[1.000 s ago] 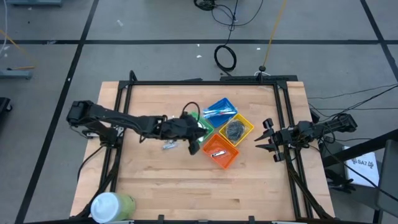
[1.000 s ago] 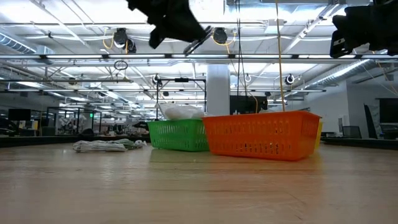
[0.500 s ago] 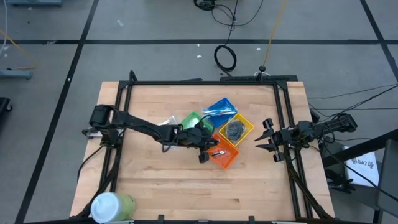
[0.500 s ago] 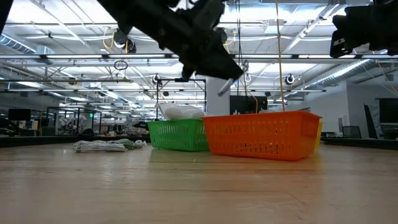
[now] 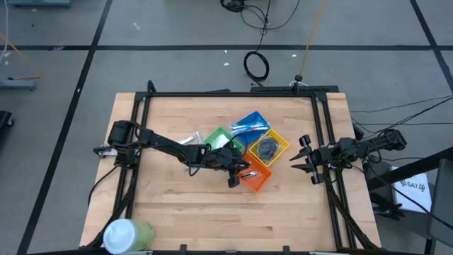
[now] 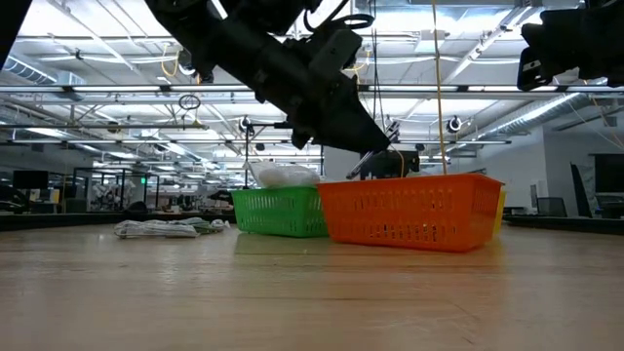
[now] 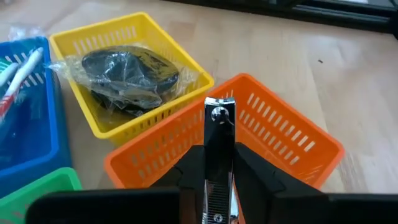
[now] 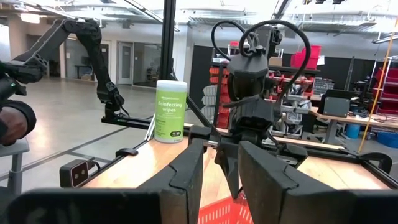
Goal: Pick & Place Travel size toiletries
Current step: Put the silver nail cutter into the orange bin
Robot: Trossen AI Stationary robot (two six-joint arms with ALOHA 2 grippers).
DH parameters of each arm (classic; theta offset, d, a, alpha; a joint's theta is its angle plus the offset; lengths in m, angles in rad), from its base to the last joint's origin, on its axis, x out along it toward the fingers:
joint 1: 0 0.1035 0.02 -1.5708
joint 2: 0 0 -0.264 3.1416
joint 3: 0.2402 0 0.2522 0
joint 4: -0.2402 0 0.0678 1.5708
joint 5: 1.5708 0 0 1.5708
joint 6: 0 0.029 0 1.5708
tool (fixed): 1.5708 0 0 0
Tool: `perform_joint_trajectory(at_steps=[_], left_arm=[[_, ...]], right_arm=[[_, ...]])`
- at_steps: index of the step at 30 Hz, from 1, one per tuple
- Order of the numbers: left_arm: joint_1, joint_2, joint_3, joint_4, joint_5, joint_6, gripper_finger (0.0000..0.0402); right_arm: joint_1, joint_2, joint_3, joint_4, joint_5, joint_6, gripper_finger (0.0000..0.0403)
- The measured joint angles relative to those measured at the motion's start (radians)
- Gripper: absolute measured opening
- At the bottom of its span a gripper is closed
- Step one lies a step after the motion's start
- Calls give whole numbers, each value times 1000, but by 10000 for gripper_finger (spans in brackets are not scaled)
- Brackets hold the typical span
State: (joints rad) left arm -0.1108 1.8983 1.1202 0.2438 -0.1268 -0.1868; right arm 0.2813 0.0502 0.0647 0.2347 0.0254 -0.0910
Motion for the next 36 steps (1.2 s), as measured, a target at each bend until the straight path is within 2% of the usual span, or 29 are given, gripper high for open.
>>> perform_joint_trajectory(at_steps=[4, 20, 32, 36], left_arm=[[0, -1, 0, 19, 0, 0, 79], [0, -1, 0, 16, -1, -5, 80], [1, -8, 0, 9, -4, 2, 165], [5, -91, 8, -121, -21, 23, 181]], right_arm=[[0, 0, 0, 0, 0, 0, 91], [0, 0, 0, -1, 0, 0, 91], [0, 0, 0, 0, 0, 0, 91], [0, 0, 0, -1, 0, 0, 91]])
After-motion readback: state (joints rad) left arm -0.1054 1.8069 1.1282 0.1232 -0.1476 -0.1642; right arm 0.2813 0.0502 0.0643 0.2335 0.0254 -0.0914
